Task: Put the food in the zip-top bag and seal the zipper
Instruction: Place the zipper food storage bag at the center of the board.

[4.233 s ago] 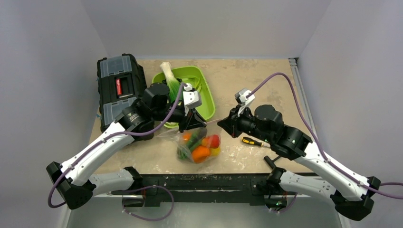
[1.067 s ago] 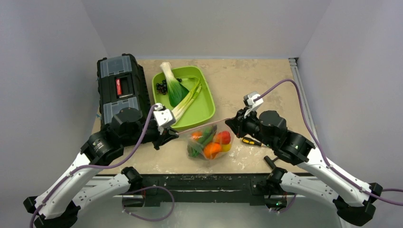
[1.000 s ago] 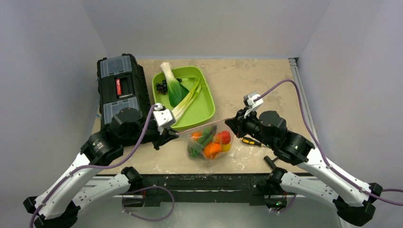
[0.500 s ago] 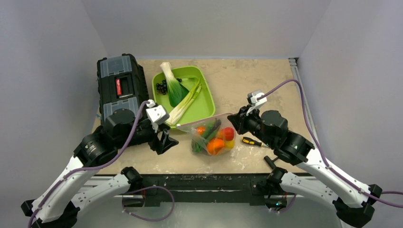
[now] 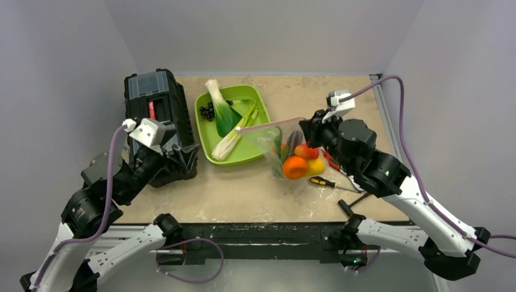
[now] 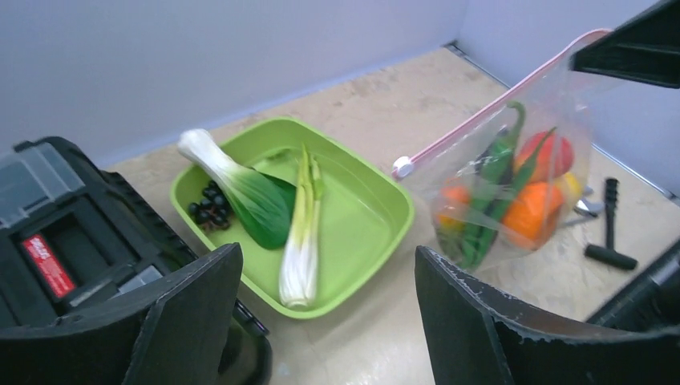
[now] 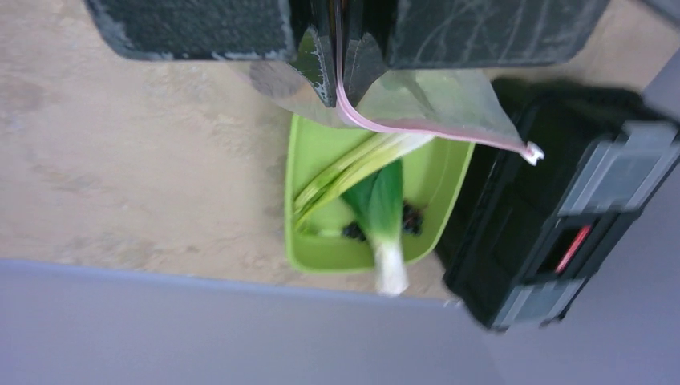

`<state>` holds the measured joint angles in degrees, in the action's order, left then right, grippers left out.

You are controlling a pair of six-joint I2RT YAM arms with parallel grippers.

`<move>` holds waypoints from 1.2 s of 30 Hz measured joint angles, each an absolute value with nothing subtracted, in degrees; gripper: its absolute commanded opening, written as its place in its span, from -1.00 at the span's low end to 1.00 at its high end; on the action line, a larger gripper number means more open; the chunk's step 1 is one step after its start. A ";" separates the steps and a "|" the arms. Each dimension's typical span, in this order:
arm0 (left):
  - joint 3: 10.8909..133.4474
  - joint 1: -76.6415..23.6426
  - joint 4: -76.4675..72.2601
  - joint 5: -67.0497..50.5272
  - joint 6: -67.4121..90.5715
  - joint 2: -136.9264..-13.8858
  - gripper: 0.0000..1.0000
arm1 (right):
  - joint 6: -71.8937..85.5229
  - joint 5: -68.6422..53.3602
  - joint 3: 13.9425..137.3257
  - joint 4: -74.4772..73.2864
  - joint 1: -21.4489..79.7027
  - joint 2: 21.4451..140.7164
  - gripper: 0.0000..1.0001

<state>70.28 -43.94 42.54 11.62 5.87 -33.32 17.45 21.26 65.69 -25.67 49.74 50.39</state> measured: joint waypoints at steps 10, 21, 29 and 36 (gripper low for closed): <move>59.40 -43.48 31.57 19.40 -1.67 -36.45 0.47 | 16.45 40.82 81.19 -28.77 31.97 65.41 -1.00; 55.61 -42.41 32.18 17.91 -4.16 -39.66 0.50 | 9.19 49.21 88.12 -25.89 13.72 80.97 -1.00; 55.46 -42.39 30.72 18.00 -4.16 -37.43 0.50 | 0.45 44.47 77.32 -6.52 13.82 77.80 -1.00; 55.13 -42.39 30.63 18.55 -4.19 -39.38 0.49 | 6.76 32.67 85.93 -7.01 17.04 107.13 0.16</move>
